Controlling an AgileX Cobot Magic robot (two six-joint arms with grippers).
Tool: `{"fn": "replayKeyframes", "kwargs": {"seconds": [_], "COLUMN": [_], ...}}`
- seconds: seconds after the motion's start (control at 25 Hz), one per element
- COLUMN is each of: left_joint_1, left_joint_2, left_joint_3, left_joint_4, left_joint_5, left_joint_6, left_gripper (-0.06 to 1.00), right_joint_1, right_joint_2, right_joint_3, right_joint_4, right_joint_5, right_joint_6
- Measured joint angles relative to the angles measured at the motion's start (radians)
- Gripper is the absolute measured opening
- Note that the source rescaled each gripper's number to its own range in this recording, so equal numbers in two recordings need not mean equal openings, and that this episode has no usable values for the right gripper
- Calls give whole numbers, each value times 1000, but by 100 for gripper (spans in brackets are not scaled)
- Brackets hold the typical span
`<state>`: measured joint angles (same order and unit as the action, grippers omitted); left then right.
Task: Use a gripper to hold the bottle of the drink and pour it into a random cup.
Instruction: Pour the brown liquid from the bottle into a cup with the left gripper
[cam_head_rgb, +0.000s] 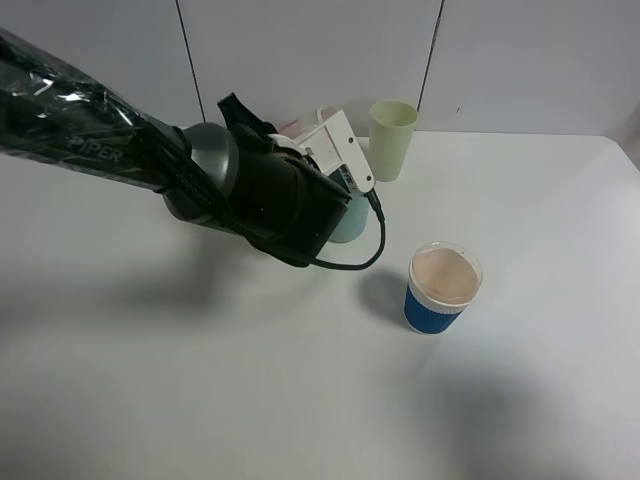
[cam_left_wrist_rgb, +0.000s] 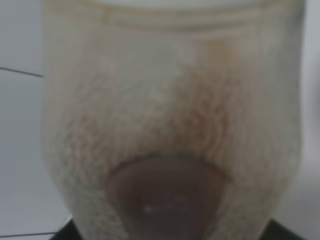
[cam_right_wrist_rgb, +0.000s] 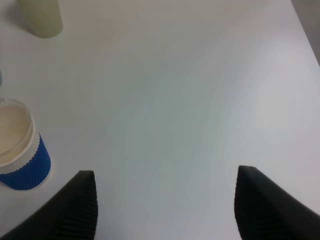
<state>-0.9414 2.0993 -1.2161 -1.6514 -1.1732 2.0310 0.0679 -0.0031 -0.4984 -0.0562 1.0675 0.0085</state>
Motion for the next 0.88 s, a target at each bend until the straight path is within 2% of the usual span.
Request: {"fn": "replayKeyframes", "kwargs": {"seconds": [0.44, 0.88], "left_joint_1": [10, 13], "left_joint_2": [1, 1], "left_joint_3": [29, 64], "left_joint_4": [88, 119], "left_joint_5": [-3, -3], "left_joint_6": [4, 4], "left_gripper": [0, 0], "right_joint_1": [0, 0], "right_joint_2": [0, 0], "right_joint_3": [0, 0], "right_joint_4": [0, 0], "right_joint_5": [0, 0], "right_joint_6": [0, 0]}}
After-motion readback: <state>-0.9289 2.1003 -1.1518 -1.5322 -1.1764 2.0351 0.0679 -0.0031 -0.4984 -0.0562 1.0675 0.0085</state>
